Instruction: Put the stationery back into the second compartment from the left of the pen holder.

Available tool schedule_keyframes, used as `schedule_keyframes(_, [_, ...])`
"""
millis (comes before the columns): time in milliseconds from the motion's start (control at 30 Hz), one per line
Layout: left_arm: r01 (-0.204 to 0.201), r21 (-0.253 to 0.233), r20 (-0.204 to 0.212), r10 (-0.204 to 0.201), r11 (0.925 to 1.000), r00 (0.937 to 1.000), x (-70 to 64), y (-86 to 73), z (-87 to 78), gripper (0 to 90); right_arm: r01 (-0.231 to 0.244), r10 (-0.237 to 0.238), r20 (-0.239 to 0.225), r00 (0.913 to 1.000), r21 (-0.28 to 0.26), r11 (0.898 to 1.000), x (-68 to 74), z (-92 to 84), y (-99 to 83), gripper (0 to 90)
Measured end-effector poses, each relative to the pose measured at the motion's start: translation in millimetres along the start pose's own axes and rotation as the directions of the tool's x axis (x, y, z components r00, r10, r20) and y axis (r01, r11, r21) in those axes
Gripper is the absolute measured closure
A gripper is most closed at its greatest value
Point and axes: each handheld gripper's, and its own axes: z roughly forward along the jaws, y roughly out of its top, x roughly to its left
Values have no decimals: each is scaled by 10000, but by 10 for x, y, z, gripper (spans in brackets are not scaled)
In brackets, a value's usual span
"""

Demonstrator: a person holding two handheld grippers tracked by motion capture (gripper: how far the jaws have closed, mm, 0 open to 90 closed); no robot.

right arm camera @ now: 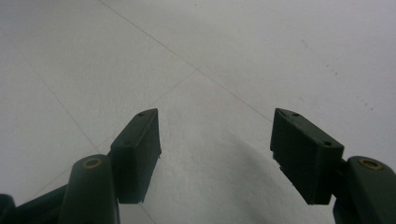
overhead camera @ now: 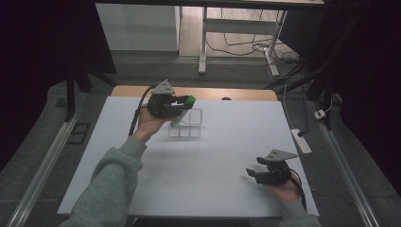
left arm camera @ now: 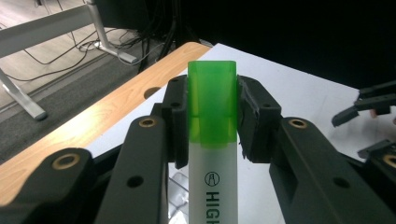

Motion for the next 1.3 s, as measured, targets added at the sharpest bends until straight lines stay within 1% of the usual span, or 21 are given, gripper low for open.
schedule_keyframes(67, [68,-79,10,-68,9999,10000,32,8,19,666,14,-14,24,10000,43,10000,-5,-2,-1,333])
schedule_keyframes(200, [76,-204,-48,-77,9998,10000,90,16,48,665,-1,1,29,10000,60,10000,-6,2,-4,332])
schedule_keyframes(367, [-16,-316,-159,11,9995,9999,146,2,97,665,6,-6,28,10000,22,10000,5,3,1,332])
schedule_keyframes(533, [294,-330,-137,-298,9990,9995,225,5,165,665,-6,6,28,10000,46,10000,0,7,-2,332])
schedule_keyframes(767, [336,-403,-139,-342,9986,9993,298,14,243,665,20,-20,32,10000,45,10000,5,6,-2,332])
schedule_keyframes(900, [327,-486,-141,-334,9983,9993,335,8,290,664,90,-91,127,9999,107,9999,8,12,-2,332])
schedule_keyframes(933, [355,-495,-118,-361,9981,9993,345,6,308,664,174,-176,168,9997,164,9997,10,12,0,332])
schedule_keyframes(1033, [473,-540,-38,-476,9974,9989,365,3,363,664,220,-224,182,9996,193,9996,21,14,3,332])
schedule_keyframes(1133, [357,-497,-87,-362,9981,9993,367,8,421,664,204,-208,177,9996,217,9996,15,16,0,332])
schedule_keyframes(1200, [262,-588,-175,-273,9979,9995,364,-1,458,664,193,-196,156,9997,210,9996,13,15,-2,332])
schedule_keyframes(1300, [284,-581,-146,-293,9979,9995,373,-27,523,664,230,-235,200,9995,255,9994,15,17,-4,332])
